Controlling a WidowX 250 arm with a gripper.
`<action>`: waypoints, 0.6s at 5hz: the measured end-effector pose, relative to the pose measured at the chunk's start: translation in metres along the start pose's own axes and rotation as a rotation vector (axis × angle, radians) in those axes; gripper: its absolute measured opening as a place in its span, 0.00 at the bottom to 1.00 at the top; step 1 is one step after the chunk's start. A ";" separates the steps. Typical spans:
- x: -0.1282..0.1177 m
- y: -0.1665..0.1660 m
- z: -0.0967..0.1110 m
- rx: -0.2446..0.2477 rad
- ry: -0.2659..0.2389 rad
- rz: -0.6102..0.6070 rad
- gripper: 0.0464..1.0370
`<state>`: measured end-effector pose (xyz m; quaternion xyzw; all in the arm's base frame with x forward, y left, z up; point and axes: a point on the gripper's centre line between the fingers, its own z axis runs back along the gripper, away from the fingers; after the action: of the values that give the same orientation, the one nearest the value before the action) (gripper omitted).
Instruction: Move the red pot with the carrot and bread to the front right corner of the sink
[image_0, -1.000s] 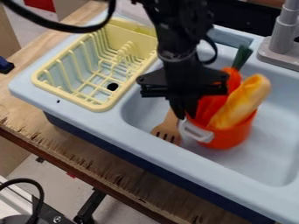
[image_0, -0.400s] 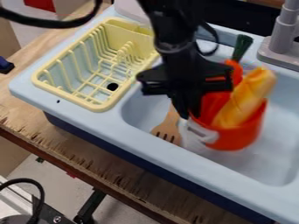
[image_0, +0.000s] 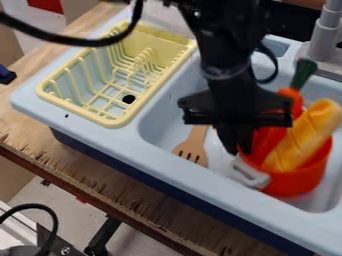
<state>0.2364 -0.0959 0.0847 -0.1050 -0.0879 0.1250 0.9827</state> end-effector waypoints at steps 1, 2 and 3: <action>-0.005 -0.007 -0.008 -0.021 -0.002 -0.002 0.01; -0.007 -0.010 -0.019 -0.032 0.002 0.010 0.01; -0.008 -0.012 -0.023 -0.051 -0.003 0.028 0.01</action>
<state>0.2364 -0.1137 0.0647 -0.1311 -0.0912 0.1368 0.9776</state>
